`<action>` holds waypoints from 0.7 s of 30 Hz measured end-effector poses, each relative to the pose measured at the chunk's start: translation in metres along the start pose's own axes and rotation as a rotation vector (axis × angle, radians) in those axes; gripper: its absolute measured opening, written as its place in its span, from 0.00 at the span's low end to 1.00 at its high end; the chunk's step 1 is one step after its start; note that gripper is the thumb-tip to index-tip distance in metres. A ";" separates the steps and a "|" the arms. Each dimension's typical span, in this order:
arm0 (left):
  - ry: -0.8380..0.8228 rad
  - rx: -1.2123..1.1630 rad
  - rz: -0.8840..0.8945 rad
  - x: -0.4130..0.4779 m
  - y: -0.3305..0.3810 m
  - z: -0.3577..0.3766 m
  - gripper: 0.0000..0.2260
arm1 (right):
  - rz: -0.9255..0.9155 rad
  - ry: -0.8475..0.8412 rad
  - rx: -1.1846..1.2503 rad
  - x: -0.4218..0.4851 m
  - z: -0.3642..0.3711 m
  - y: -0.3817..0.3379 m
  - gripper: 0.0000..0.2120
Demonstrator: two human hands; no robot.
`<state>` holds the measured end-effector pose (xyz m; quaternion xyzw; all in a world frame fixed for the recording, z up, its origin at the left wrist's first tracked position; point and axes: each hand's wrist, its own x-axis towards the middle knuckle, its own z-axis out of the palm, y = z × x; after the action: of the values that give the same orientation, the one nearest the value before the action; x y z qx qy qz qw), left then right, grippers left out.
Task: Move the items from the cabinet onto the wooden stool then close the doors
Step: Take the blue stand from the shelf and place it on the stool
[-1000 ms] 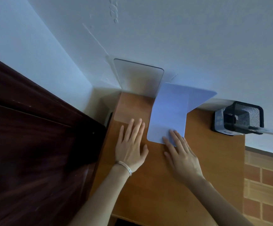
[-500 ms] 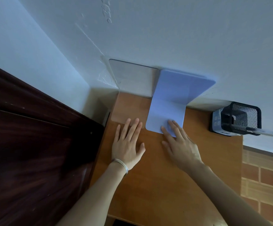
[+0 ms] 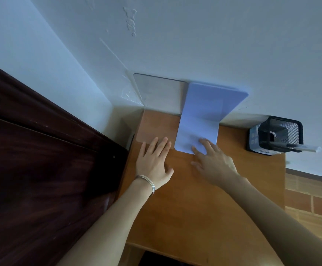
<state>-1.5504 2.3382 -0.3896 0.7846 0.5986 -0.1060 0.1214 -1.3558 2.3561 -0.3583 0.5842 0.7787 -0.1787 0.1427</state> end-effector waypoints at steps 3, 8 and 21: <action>-0.135 0.093 0.001 0.008 0.003 -0.029 0.31 | -0.047 -0.070 0.003 0.002 -0.010 0.003 0.26; -0.128 0.061 0.009 -0.003 0.017 -0.094 0.29 | -0.101 0.025 -0.008 -0.041 -0.060 0.001 0.28; 0.412 -0.068 0.676 -0.069 0.113 -0.325 0.24 | 0.284 0.470 -0.013 -0.250 -0.236 0.049 0.23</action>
<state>-1.4523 2.3497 -0.0524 0.9378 0.3217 0.1195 0.0525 -1.2433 2.2591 -0.0448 0.7122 0.7017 -0.0114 -0.0143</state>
